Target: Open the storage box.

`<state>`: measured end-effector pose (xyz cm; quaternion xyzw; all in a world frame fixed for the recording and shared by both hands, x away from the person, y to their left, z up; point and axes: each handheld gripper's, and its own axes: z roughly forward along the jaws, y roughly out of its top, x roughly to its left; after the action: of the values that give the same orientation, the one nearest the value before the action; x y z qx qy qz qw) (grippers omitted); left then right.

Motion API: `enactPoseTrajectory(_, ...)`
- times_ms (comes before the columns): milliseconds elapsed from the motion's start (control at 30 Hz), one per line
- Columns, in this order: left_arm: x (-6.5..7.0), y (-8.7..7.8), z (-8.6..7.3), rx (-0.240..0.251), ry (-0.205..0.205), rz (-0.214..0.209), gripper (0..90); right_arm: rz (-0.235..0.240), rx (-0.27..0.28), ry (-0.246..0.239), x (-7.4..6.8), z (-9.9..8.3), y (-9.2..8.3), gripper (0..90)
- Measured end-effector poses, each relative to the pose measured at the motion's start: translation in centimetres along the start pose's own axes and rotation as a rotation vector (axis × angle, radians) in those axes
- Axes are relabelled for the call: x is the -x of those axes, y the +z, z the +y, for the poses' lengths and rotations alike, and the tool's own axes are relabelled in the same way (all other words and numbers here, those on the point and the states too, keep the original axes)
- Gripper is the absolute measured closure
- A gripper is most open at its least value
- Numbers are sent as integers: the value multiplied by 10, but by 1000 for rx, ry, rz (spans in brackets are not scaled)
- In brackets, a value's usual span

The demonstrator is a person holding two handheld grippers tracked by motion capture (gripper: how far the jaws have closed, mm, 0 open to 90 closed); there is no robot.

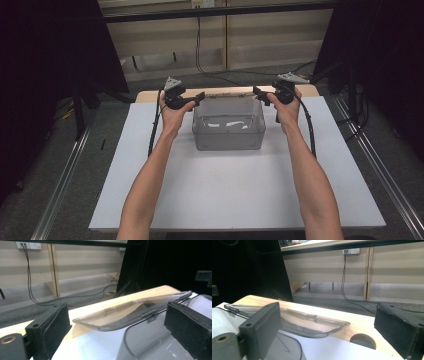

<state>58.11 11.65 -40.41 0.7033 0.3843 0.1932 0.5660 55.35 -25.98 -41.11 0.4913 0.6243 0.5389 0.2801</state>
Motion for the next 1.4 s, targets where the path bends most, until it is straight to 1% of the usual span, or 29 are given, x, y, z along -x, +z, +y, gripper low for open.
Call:
enactPoseTrajectory(33,1,-2,1,3,2,2,59,-4,4,-11,-1,0,-2,40)
enactPoseTrajectory(100,3,-7,1,18,-2,8,52,-8,7,-16,-4,-1,-5,39)
enactPoseTrajectory(133,4,-9,0,22,-12,6,49,-6,10,-23,-5,-2,-7,35)
enactPoseTrajectory(233,4,-14,-1,20,8,18,32,-22,12,-35,-9,-4,-11,33)
enactPoseTrajectory(300,4,-18,-2,21,8,13,32,-23,13,-38,-10,-5,-13,26)
enactPoseTrajectory(367,4,-21,-3,22,19,21,30,-39,16,-49,-11,-5,-16,26)
enactPoseTrajectory(400,4,-23,-4,16,34,30,29,-45,20,-56,-11,-5,-17,25)
enactPoseTrajectory(467,5,-28,-4,25,28,32,31,-51,23,-55,-12,-5,-19,24)
enactPoseTrajectory(533,5,-34,-5,44,32,41,34,-59,16,-69,-15,-5,-22,22)
enactPoseTrajectory(567,6,-36,-6,46,36,42,33,-61,25,-76,-15,-5,-24,22)
enactPoseTrajectory(600,6,-38,-6,37,48,43,34,-62,29,-77,-16,-4,-25,22)
enactPoseTrajectory(633,6,-40,-6,38,53,52,34,-62,30,-80,-17,-3,-26,22)
enactPoseTrajectory(700,6,-46,-6,55,46,65,38,-65,37,-91,-19,-1,-30,17)
enactPoseTrajectory(767,6,-50,-7,63,37,68,39,-67,45,-108,-22,-1,-34,18)
enactPoseTrajectory(833,6,-56,-7,67,43,82,39,-84,51,-129,-25,-2,-37,19)
enactPoseTrajectory(933,7,-65,-9,78,56,99,39,-95,59,-121,-28,-3,-42,16)
enactPoseTrajectory(1000,9,-72,-12,89,52,95,39,-90,65,-118,-30,-3,-46,16)
enactPoseTrajectory(1033,10,-74,-14,86,57,93,38,-92,72,-120,-32,-3,-48,15)
enactPoseTrajectory(1067,9,-76,-15,83,72,98,38,-89,74,-125,-34,-4,-50,15)
enactPoseTrajectory(1100,10,-80,-16,92,70,108,38,-91,70,-130,-35,-4,-52,13)
enactPoseTrajectory(1167,9,-85,-16,105,66,107,38,-95,76,-139,-39,-5,-56,7)
enactPoseTrajectory(1267,10,-95,-19,125,61,101,38,-79,74,-117,-40,-8,-60,0)
enactPoseTrajectory(1300,10,-98,-21,135,60,96,38,-85,75,-116,-42,-10,-62,0)
enactPoseTrajectory(1333,11,-102,-23,135,79,101,38,-83,75,-124,-43,-12,-63,0)
enactPoseTrajectory(1367,12,-104,-25,127,93,115,38,-82,75,-129,-44,-13,-65,0)
enactPoseTrajectory(1400,12,-107,-27,126,92,115,38,-78,76,-128,-45,-14,-67,0)
